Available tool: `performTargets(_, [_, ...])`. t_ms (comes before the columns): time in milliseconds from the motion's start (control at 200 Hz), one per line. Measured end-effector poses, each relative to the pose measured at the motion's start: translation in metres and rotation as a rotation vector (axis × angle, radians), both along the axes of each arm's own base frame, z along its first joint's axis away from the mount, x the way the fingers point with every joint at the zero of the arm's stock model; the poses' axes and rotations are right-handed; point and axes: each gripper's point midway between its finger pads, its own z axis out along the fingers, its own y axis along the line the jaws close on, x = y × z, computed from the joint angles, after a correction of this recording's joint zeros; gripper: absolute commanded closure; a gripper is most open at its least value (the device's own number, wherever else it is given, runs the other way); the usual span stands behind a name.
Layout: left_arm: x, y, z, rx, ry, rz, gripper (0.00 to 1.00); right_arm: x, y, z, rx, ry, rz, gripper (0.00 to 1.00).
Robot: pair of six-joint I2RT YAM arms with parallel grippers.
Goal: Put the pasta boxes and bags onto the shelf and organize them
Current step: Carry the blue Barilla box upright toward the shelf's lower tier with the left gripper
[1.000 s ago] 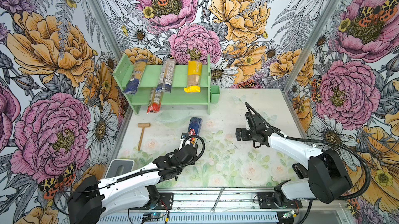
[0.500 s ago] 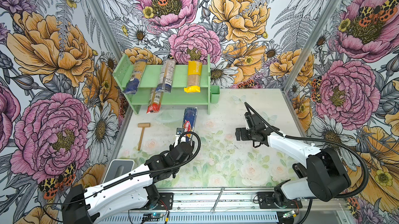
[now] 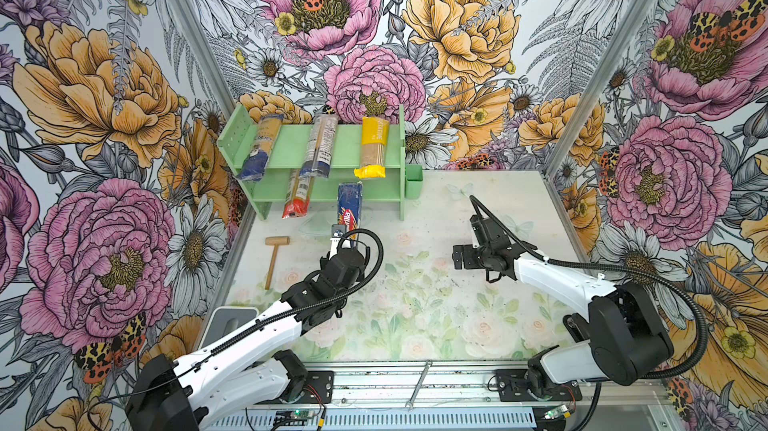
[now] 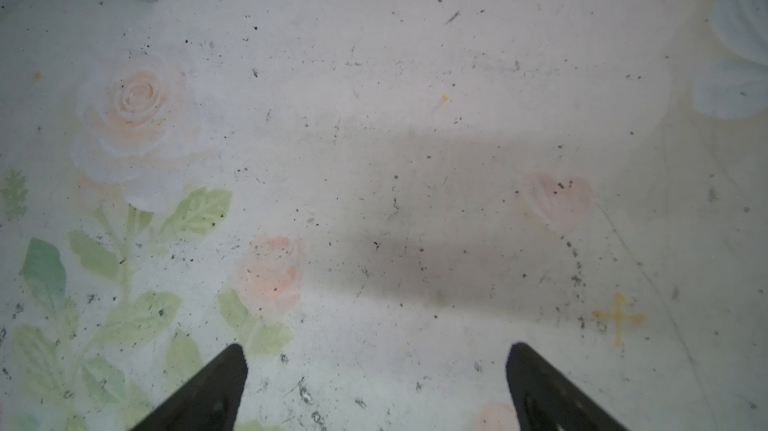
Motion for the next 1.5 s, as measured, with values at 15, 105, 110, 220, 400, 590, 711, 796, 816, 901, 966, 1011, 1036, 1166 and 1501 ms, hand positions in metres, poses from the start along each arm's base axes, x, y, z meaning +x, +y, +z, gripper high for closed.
performTargets(15, [0.001, 0.0, 0.0, -0.001, -0.001, 0.002, 1.0, 0.0, 0.0, 0.0, 0.0, 0.0, 0.0, 0.0])
performTargets(105, [0.007, 0.001, 0.002, 0.009, -0.005, 0.007, 1.0, 0.0, 0.0, 0.0, 0.0, 0.0, 0.0, 0.01])
performTargets(110, [0.007, 0.001, 0.002, 0.011, -0.004, 0.006, 1.0, 0.0, 0.0, 0.0, 0.0, -0.001, 0.0, 0.0])
performTargets(220, [0.014, 0.002, -0.001, 0.024, 0.011, 0.003, 1.0, 0.0, 0.0, 0.0, 0.0, 0.0, 0.0, 0.01])
performTargets(400, [0.023, 0.005, -0.007, 0.041, 0.032, 0.001, 1.0, 0.0, 0.0, 0.0, 0.0, -0.001, 0.0, 0.01])
performTargets(590, [0.037, 0.005, -0.005, 0.047, 0.045, -0.01, 1.0, 0.0, 0.0, 0.001, 0.001, -0.004, -0.001, 0.01])
performTargets(711, [0.045, 0.002, 0.003, 0.043, 0.028, -0.019, 1.0, 0.0, 0.0, 0.003, 0.003, -0.009, 0.0, 0.01])
performTargets(796, [0.05, 0.002, 0.008, 0.046, 0.018, -0.022, 1.0, 0.0, -0.001, 0.004, 0.002, -0.013, -0.002, 0.01])
performTargets(816, [0.051, 0.002, 0.009, 0.046, 0.015, -0.021, 1.0, 0.0, -0.001, 0.004, 0.002, -0.013, -0.002, 0.0])
performTargets(901, [0.056, 0.005, 0.012, 0.041, 0.009, -0.017, 1.0, 0.0, -0.001, 0.004, 0.002, -0.014, -0.002, 0.01])
performTargets(966, [0.06, 0.009, 0.014, 0.034, 0.001, -0.006, 1.0, -0.001, -0.001, 0.004, 0.001, -0.014, -0.003, 0.01])
performTargets(1011, [0.062, 0.011, 0.015, 0.035, -0.003, 0.002, 1.0, -0.001, -0.002, 0.004, -0.001, -0.015, -0.004, 0.01])
performTargets(1036, [0.064, 0.013, 0.015, 0.037, -0.003, 0.005, 1.0, -0.002, -0.002, 0.004, -0.002, -0.014, -0.004, 0.01])
performTargets(1166, [0.073, 0.013, 0.016, 0.047, 0.0, 0.009, 1.0, -0.002, -0.003, 0.003, -0.006, -0.011, -0.006, 0.01])
performTargets(1501, [0.098, 0.004, 0.009, 0.061, 0.029, -0.019, 1.0, -0.006, -0.006, 0.003, -0.011, -0.015, -0.011, 0.01])
